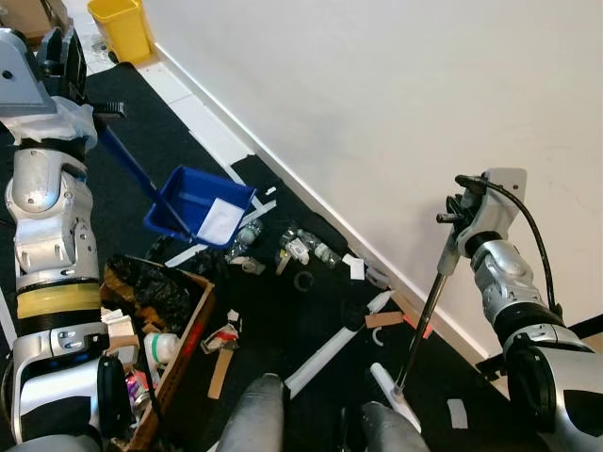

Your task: Sweep floor

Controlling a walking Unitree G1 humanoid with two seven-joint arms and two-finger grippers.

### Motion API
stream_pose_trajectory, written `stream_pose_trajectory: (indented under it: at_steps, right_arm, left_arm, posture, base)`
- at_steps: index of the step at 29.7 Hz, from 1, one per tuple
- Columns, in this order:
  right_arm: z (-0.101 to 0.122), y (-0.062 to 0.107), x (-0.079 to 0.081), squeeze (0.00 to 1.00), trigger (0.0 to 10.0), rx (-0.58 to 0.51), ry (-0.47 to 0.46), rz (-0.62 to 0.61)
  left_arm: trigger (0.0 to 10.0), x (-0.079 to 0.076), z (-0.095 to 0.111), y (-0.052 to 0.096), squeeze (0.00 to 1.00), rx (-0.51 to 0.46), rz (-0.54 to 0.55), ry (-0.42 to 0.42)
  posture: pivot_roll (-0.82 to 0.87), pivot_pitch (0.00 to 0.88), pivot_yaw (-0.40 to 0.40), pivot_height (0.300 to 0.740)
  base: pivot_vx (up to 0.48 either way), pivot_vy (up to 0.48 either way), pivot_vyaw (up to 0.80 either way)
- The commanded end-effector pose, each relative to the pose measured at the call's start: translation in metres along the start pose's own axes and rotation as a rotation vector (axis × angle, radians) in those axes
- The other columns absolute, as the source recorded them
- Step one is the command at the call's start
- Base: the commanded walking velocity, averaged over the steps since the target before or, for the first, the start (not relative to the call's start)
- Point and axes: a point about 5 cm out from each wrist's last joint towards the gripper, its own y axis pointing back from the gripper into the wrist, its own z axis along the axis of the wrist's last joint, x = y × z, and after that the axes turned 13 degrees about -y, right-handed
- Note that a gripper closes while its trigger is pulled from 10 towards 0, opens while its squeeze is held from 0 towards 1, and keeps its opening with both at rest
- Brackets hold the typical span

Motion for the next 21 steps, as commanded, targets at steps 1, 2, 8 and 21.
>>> stream_pose_trajectory:
  at_steps: [1,2,8,21]
  right_arm:
    - [0.007,-0.001,-0.003,0.0,10.0,-0.033,-0.016,-0.016]
    - [0.009,-0.001,-0.004,0.0,10.0,-0.044,-0.026,-0.016]
    - [0.013,0.0,-0.004,0.0,10.0,-0.07,-0.026,0.013]
    - [0.014,-0.001,-0.003,0.0,10.0,-0.064,-0.023,0.046]
  left_arm:
    - [10.0,-0.009,0.011,-0.005,0.0,-0.051,-0.02,0.038]
    - [10.0,-0.015,0.008,-0.005,0.0,-0.044,-0.034,0.051]
    - [10.0,-0.037,0.003,-0.003,0.0,-0.028,-0.086,0.097]
    - [10.0,-0.049,0.003,-0.004,0.0,-0.023,-0.121,0.121]
  posture:
    - [0.23,0.055,-0.071,0.74]
    - [0.22,0.056,-0.072,0.74]
    - [0.21,0.058,-0.072,0.74]
    - [0.21,0.05,-0.071,0.74]
  base:
    - [0.0,0.0,0.0]
    - [0.0,0.0,0.0]
    - [0.0,0.0,0.16]
    - [0.0,0.0,0.79]
